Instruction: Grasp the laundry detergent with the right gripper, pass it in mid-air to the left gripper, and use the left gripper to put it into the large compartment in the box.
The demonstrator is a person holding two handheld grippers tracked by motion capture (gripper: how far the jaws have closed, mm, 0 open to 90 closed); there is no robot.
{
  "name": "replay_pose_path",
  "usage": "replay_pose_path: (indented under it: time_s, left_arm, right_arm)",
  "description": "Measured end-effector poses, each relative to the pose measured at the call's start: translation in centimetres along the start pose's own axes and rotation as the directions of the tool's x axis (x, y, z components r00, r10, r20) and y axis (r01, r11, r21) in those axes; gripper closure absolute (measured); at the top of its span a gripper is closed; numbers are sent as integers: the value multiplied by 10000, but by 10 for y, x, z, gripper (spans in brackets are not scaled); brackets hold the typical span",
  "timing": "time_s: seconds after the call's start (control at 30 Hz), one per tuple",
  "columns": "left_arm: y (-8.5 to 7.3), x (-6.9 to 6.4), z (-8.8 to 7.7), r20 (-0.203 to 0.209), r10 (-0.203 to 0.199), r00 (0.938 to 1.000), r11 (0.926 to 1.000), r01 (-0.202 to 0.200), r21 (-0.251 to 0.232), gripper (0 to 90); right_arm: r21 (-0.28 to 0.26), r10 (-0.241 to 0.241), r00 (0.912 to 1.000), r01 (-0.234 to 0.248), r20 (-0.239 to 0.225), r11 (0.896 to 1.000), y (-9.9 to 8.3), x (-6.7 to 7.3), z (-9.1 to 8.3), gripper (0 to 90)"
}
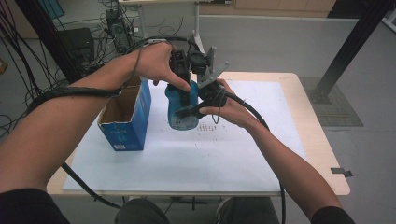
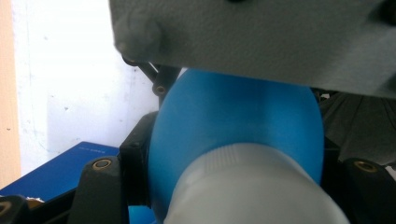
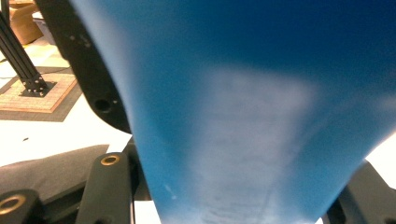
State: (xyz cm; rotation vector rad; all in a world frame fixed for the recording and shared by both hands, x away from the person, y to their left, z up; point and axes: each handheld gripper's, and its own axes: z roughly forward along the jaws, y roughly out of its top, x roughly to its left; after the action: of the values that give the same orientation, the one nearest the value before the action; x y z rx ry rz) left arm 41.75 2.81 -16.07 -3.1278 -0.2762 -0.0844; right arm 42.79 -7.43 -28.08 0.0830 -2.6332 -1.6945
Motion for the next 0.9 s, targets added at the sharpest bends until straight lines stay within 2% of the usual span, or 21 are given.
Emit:
replay_pose_path:
  time_s: [0.9]
  left_arm:
    - [-3, -1, 0, -6, -65, 10000, 10000, 65, 59, 374]
  right_arm:
    - [-10, -216, 9998, 216, 55, 9998, 2, 1, 3, 421]
